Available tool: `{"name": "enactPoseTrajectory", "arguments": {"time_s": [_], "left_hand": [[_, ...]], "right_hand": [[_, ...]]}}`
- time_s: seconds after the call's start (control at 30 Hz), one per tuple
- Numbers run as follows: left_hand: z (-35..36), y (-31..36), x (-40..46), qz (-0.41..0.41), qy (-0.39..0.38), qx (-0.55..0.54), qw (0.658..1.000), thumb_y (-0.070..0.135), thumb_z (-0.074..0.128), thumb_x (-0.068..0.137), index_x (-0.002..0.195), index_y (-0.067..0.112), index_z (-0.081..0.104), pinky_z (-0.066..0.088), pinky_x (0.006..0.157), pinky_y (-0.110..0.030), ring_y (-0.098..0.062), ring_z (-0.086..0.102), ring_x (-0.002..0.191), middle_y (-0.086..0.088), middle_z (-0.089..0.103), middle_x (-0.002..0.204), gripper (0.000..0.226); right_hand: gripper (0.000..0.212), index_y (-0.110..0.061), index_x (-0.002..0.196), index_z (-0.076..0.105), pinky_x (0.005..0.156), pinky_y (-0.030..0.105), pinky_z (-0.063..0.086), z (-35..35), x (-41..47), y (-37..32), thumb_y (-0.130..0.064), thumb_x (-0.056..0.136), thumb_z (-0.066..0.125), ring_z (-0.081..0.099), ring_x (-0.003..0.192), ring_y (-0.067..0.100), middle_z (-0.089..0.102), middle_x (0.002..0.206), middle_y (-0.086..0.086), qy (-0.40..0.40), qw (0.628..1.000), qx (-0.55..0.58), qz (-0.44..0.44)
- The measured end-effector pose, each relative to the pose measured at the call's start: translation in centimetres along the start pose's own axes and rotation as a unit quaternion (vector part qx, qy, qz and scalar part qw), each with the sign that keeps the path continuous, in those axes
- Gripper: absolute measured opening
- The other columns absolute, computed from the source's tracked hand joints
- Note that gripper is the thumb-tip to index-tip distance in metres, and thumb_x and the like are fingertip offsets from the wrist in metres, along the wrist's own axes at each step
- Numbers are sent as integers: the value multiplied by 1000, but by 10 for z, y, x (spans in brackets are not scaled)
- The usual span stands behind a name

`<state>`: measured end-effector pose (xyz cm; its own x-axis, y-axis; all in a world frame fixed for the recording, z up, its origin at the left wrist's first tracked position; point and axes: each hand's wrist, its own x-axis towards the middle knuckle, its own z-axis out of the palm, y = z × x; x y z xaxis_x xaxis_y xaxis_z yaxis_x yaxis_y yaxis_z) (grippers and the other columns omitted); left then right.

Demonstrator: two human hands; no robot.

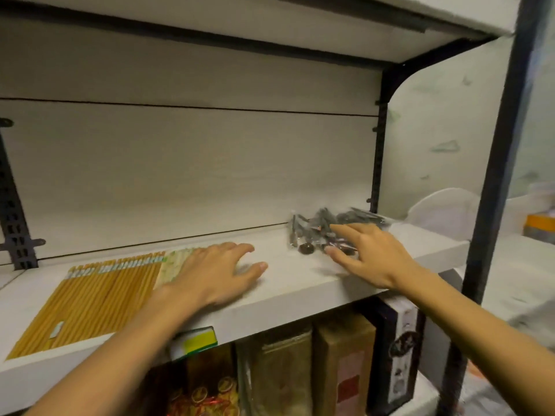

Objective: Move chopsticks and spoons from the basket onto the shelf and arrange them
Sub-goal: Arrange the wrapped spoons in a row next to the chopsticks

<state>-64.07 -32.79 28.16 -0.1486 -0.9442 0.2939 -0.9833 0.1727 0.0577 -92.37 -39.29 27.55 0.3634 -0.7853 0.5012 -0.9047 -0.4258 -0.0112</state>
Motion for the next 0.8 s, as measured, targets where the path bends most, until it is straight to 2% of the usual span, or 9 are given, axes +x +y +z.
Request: {"name": "enactPoseTrajectory", "arguments": {"time_s": [0.1,0.23,0.33,0.4,0.43,0.5,0.57,0.67,0.8], "left_hand": [[17,23,33,-21,-26,-24,999,74,28,86,143,41,32,28,112,-42,-20,34,138,6,35,153,66],[34,55,80,-48,-79,-65,994,83,29,78,147,45,17,24,116,-46,-19,23,144,6,21,159,80],[45,72,112,-66,-68,-91,991,87,34,72,146,50,12,25,115,-45,-15,19,145,9,18,158,86],[51,80,127,-92,-80,-108,987,93,35,63,145,53,7,22,116,-46,-14,12,147,8,12,160,95],[53,85,132,-101,-92,-120,983,92,38,64,146,52,7,21,117,-44,-13,13,147,8,12,160,97],[59,94,140,-104,-112,-156,976,76,49,77,149,43,13,24,115,-31,-14,25,143,7,22,158,87],[65,103,147,-109,-129,-177,970,64,52,85,150,39,18,26,111,-24,-14,35,138,8,31,154,78],[72,110,158,-120,-150,-158,969,72,48,82,151,41,15,24,115,-29,-16,33,140,8,30,155,82],[77,122,173,-124,-169,-141,968,81,43,77,148,49,11,24,116,-34,-19,32,141,8,32,155,84]], "right_hand": [[76,-29,145,40,103,41,43,5,7,66,-74,85,29,46,130,25,48,145,3,-10,1000,-6,19],[66,-32,147,36,103,44,42,13,35,134,-65,90,40,44,130,27,47,145,5,-30,999,24,9],[62,-35,145,36,107,48,38,21,67,160,-63,90,42,38,134,30,43,148,7,-18,998,64,-6],[63,-41,145,33,111,52,32,29,87,167,-66,89,42,28,140,32,33,154,7,-44,994,97,4],[65,-44,146,30,112,53,29,34,95,170,-69,87,41,23,143,32,26,157,7,-68,992,107,5],[72,-48,147,24,115,54,24,48,105,174,-77,83,38,15,147,31,15,161,5,-126,987,104,-15],[75,-51,146,21,117,52,21,60,108,179,-81,79,36,15,148,29,7,163,-2,-176,979,101,-32],[72,-53,146,19,118,49,19,70,107,189,-81,82,32,16,148,24,5,163,-5,-223,968,112,-30],[72,-51,147,20,120,43,15,69,112,210,-79,83,33,14,149,21,10,163,-2,-231,965,114,-44]]}}
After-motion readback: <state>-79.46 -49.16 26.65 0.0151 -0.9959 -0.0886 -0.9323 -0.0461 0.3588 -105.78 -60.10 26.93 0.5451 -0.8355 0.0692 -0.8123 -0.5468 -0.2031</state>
